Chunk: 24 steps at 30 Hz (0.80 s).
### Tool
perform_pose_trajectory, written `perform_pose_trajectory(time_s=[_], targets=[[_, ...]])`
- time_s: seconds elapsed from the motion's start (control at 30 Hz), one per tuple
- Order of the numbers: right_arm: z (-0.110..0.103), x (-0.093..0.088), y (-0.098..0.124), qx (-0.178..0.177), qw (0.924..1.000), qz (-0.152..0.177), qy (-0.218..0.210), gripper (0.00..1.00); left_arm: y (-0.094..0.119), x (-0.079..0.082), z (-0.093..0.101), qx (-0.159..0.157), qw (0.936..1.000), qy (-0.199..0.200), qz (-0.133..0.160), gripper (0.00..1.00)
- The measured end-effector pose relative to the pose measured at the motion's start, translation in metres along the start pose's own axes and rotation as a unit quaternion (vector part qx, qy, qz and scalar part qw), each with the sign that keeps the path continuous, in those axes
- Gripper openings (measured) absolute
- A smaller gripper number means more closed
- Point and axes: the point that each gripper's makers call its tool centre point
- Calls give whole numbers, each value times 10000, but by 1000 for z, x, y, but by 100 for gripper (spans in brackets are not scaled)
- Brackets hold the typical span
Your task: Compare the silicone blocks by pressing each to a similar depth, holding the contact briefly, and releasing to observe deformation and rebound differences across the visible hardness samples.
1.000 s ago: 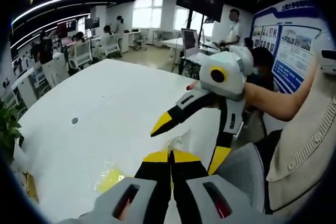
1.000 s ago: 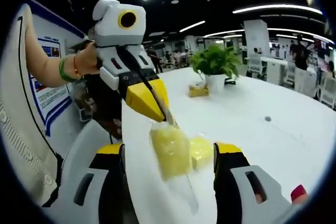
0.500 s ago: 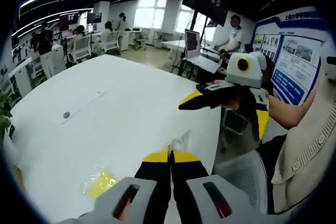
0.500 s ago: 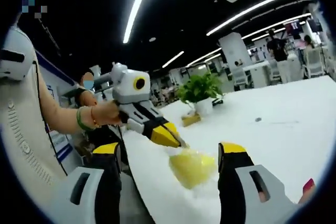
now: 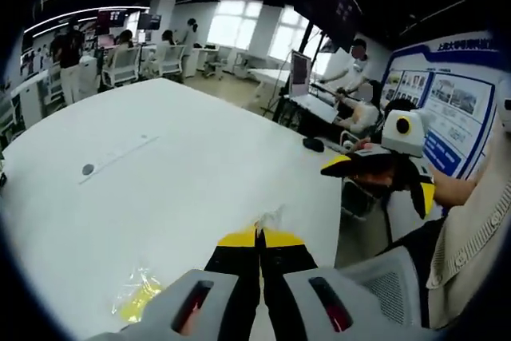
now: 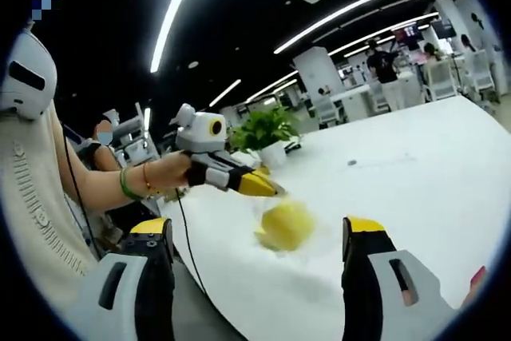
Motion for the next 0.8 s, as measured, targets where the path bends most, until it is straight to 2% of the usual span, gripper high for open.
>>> perform_pose_trajectory(time_s=[0.17, 0.3, 0.37, 0.4, 0.47, 0.53, 0.6, 0.7, 0.73, 0.8], targets=[[9, -6, 3, -165, 9998, -97, -75, 80, -24, -2, -10, -180, 9994, 296, 38, 0], [17, -4, 7, -268, 9995, -52, -137, 80, -37, -4, -18, -269, 9984, 483, 69, 0], [23, -5, 9, -381, 9992, -68, -127, 78, -44, -2, -27, -230, 9976, 615, 203, 0], [26, -5, 10, -416, 9990, -74, -135, 78, -48, -2, -29, -259, 9957, 858, 246, 0], [30, -7, 11, -483, 9986, -106, -177, 78, -56, -4, -41, -145, 9959, 841, 306, 0], [33, -7, 13, -544, 9983, -118, -190, 78, -63, -4, -50, -121, 9927, 1117, 441, 0], [36, -6, 15, -574, 9980, -123, -216, 77, -69, -2, -55, -168, 9864, 1517, 615, 0], [40, -8, 15, -567, 9979, -204, -249, 75, -78, -6, -76, 30, 9809, 1787, 766, 0], [44, -9, 15, -605, 9976, -249, -220, 75, -82, -9, -81, 41, 9811, 1774, 774, 0], [47, -8, 15, -647, 9973, -303, -181, 76, -85, -11, -88, 125, 9757, 2016, 848, 0]])
Point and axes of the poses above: the point that each gripper's makers call its tool centre point, and the gripper's own axes: y roughly backward along the fingers, z roughly to its right, x roughly out of its top
